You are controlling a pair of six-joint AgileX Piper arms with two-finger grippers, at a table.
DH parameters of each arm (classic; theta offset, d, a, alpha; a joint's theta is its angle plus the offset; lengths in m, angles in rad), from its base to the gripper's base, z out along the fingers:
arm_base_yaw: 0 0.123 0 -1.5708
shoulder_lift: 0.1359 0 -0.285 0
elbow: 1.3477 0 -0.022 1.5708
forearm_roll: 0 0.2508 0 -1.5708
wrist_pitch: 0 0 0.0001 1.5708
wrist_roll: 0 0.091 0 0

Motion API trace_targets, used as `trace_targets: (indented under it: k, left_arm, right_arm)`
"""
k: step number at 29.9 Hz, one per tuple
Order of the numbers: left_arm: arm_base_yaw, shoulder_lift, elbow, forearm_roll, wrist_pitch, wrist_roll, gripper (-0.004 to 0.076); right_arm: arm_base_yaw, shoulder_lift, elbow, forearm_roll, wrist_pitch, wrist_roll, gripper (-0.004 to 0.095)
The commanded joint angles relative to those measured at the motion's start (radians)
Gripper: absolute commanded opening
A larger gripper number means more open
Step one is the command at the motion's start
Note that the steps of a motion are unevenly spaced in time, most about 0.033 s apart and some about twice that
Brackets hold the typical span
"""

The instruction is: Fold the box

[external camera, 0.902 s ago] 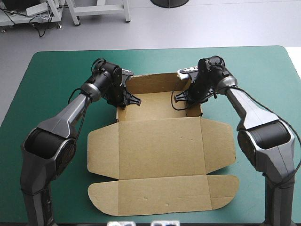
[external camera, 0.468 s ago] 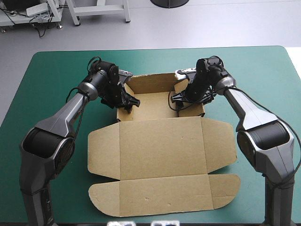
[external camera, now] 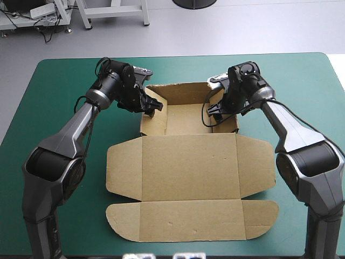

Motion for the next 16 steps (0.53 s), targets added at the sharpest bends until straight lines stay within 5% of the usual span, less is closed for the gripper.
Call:
trace_targets:
  k: [1, 16]
  left_arm:
    - [0.000, -0.058, -0.055, -0.012, 0.057, 0.002, 0.0520]
    - [0.000, -0.196, -0.057, 0.107, 0.055, 0.002, 0.0519]
  right_arm:
    - [-0.012, -0.100, -0.053, 0.004, 0.022, 0.000, 0.0807]
    - [-0.012, -0.197, -0.149, 0.056, 0.022, -0.011, 0.0807]
